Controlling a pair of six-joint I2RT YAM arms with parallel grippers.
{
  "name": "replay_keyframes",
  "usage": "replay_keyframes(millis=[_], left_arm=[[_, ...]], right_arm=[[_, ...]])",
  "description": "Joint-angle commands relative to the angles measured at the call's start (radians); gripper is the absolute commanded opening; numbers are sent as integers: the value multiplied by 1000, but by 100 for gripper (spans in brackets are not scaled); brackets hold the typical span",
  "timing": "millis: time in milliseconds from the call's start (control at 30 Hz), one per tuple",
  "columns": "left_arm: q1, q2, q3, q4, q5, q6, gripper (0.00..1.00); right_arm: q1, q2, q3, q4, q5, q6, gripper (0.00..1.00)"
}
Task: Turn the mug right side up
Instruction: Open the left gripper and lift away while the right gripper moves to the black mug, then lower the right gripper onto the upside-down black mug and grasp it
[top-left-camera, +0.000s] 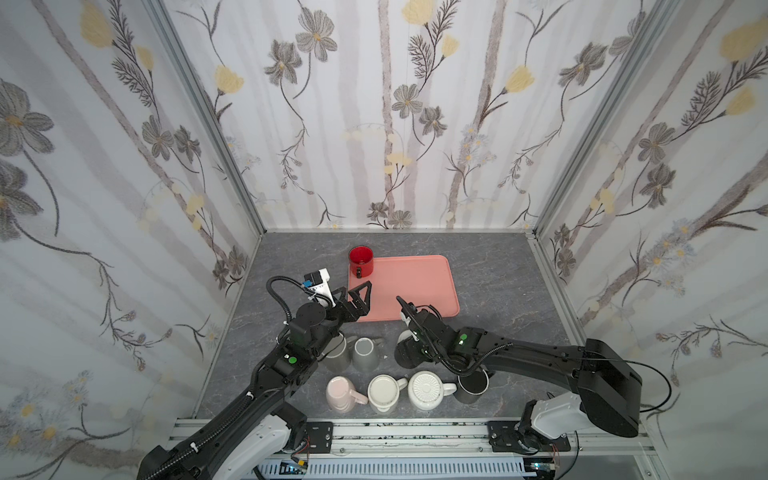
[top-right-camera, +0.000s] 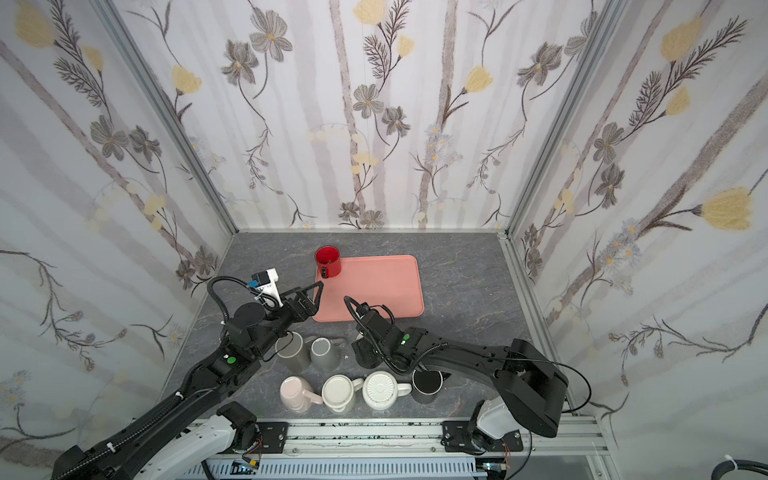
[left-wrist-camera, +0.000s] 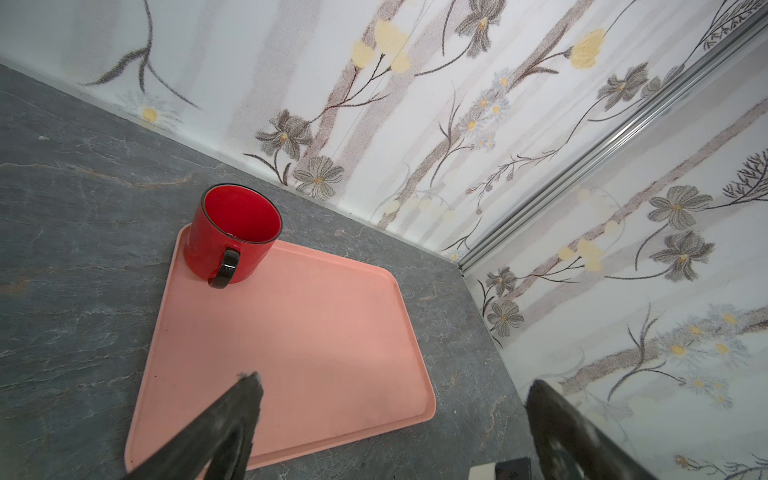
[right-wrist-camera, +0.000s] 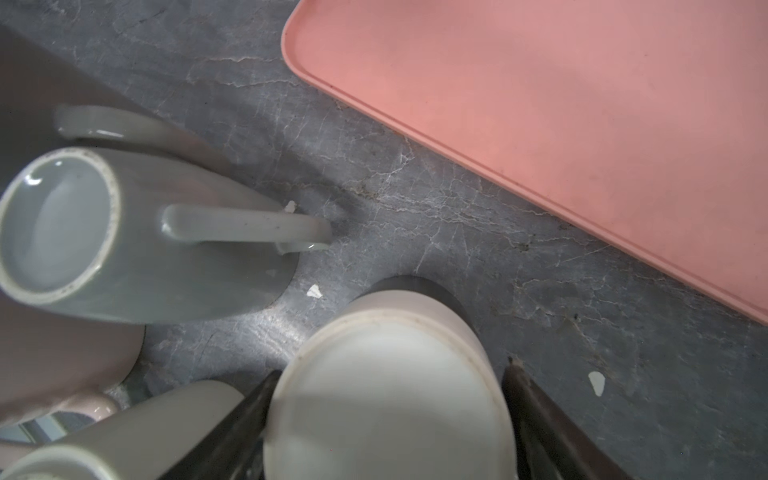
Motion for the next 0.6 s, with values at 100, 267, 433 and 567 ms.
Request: replay_keyframes(millis=[100,267,433,567], left_arm=[[1,-15,-10,3,-26,11,100],[1,-19,-15,3,-20,10,100],[1,-31,-23,6,-27,13,100],[1,-29,-36,20,-23,13,100]], right_arm=[[-49,3,16,87,11,21,95],[-58,-110,-23,112,12,-12,95],[-91,-235,-52,-17,-58,-64,87],[-90,-292,-60,-192,-78,-83,76]])
